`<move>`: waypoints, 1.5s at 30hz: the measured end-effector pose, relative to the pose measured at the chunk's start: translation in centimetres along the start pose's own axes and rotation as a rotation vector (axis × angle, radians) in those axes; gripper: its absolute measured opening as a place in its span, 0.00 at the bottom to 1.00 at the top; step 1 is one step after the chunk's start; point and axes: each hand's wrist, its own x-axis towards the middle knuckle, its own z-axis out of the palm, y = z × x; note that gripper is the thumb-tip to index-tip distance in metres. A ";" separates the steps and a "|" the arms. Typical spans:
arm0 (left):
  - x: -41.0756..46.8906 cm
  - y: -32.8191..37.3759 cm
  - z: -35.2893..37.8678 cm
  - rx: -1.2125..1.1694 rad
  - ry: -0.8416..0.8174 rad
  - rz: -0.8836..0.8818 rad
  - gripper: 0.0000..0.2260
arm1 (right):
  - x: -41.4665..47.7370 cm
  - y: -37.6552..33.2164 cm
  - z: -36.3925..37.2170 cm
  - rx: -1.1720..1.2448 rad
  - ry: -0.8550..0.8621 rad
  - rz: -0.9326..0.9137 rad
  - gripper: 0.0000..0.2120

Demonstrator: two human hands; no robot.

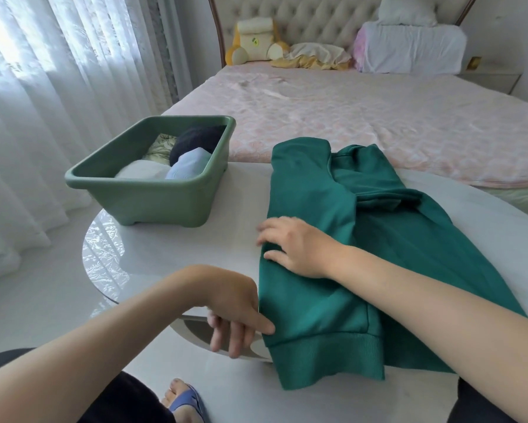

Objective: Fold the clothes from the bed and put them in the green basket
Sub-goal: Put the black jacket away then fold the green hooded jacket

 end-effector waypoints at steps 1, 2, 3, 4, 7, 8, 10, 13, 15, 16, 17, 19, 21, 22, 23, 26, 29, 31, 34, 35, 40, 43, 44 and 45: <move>-0.4 0.2 -0.5 0.064 0.072 -0.018 0.19 | 0.0 0.6 -0.4 -0.036 0.055 0.029 0.14; -0.6 0.4 -1.2 0.090 0.196 -0.013 0.18 | 0.0 1.2 -0.8 -0.085 0.121 0.079 0.17; -0.5 0.6 -1.8 0.082 0.357 0.020 0.17 | 0.0 2.0 -1.4 -0.137 0.159 0.156 0.20; -0.1 0.8 -2.5 0.053 0.541 0.075 0.15 | -0.2 2.7 -1.9 -0.187 0.139 0.257 0.22; 2.3 1.5 -4.0 0.050 0.998 0.262 0.07 | -1.7 5.0 -2.1 -0.281 -0.100 0.568 0.34; 3.4 1.7 -4.6 0.117 1.047 0.304 0.08 | -2.4 5.6 -1.8 -0.258 -0.173 0.612 0.37; 5.5 2.2 -5.9 0.235 1.039 0.334 0.16 | -3.5 5.9 -1.2 -0.148 -0.249 0.632 0.41; 7.6 3.2 -8.0 0.246 1.015 0.343 0.24 | -3.6 5.7 -2.0 -0.123 -0.271 0.614 0.44; 8.8 3.8 -9.2 0.250 0.981 0.328 0.25 | -3.4 6.0 -3.3 -0.151 -0.243 0.581 0.40; 9.3 4.2 -9.7 0.270 0.978 0.302 0.24 | -3.3 6.4 -4.0 -0.147 -0.192 0.560 0.35; 9.7 4.7 -10.2 0.311 0.999 0.269 0.23 | -3.4 7.0 -4.7 -0.134 -0.123 0.538 0.31; 10.3 5.8 -11.5 0.394 1.073 0.199 0.21 | -3.5 8.6 -6.0 -0.117 0.013 0.506 0.23; 10.8 7.1 -12.8 0.411 1.127 0.168 0.20 | -3.6 10.7 -6.8 -0.122 0.093 0.532 0.20; 11.2 7.8 -13.5 0.408 1.134 0.167 0.20 | -3.7 11.9 -7.1 -0.139 0.102 0.566 0.21; 11.6 8.5 -14.2 0.410 1.127 0.168 0.20 | -3.9 13.1 -7.3 -0.172 0.082 0.610 0.23; 13.1 10.8 -16.1 0.462 1.084 0.180 0.21 | -5.3 16.6 -7.5 -0.303 -0.110 0.737 0.29; 14.6 12.9 -17.9 0.506 1.044 0.185 0.22 | -6.9 18.5 -7.5 -0.198 -0.338 0.795 0.30; 15.7 13.8 -19.0 0.564 1.007 0.125 0.24 | -7.1 19.1 -8.0 -0.053 -0.327 0.803 0.26; 17.7 14.0 -19.5 0.575 0.953 0.012 0.28 | -6.7 20.7 -9.6 0.070 -0.152 0.836 0.21; 18.5 13.8 -19.3 0.538 0.928 0.002 0.29 | -6.6 21.5 -10.0 0.027 -0.117 0.826 0.20; 21.1 13.0 -18.9 0.455 0.954 0.021 0.33 | -7.0 24.7 -8.5 -0.120 -0.057 0.929 0.29; 21.3 12.8 -19.0 0.448 0.964 0.033 0.33 | -7.2 25.5 -7.9 -0.101 -0.094 1.109 0.44; 21.3 12.8 -19.0 0.447 0.962 0.032 0.33 | -7.2 25.8 -8.0 -0.067 -0.093 1.134 0.44; 21.3 12.8 -19.0 0.447 0.960 0.031 0.33 | -7.2 25.8 -8.2 -0.016 -0.088 1.144 0.41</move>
